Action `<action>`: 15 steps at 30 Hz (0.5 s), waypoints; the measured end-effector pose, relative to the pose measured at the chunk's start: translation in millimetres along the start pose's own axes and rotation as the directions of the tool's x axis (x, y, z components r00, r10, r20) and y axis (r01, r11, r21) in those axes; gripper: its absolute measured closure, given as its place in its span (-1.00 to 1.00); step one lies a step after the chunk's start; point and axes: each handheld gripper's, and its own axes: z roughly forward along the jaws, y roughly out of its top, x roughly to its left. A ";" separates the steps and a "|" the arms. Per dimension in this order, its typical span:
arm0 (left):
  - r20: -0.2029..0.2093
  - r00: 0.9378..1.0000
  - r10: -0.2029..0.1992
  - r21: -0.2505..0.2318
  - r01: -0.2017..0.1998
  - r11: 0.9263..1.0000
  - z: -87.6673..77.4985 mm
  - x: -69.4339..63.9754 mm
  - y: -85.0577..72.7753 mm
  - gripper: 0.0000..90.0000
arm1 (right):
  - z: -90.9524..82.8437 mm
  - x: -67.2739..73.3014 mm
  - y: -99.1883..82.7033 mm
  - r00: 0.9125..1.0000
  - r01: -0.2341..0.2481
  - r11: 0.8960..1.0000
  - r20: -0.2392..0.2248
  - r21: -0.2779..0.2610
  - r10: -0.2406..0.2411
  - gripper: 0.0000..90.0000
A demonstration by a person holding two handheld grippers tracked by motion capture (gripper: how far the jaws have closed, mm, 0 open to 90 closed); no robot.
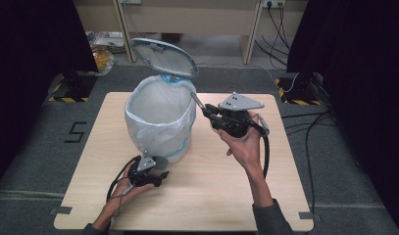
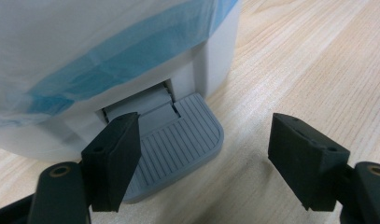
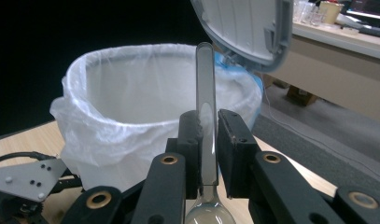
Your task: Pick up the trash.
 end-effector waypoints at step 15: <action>-0.001 1.000 -0.003 -0.004 0.003 1.000 0.4 -0.6 0.0 -0.45 | 16.5 8.8 21.6 0.999 0.019 1.000 -0.032 -0.003 -0.019 0.77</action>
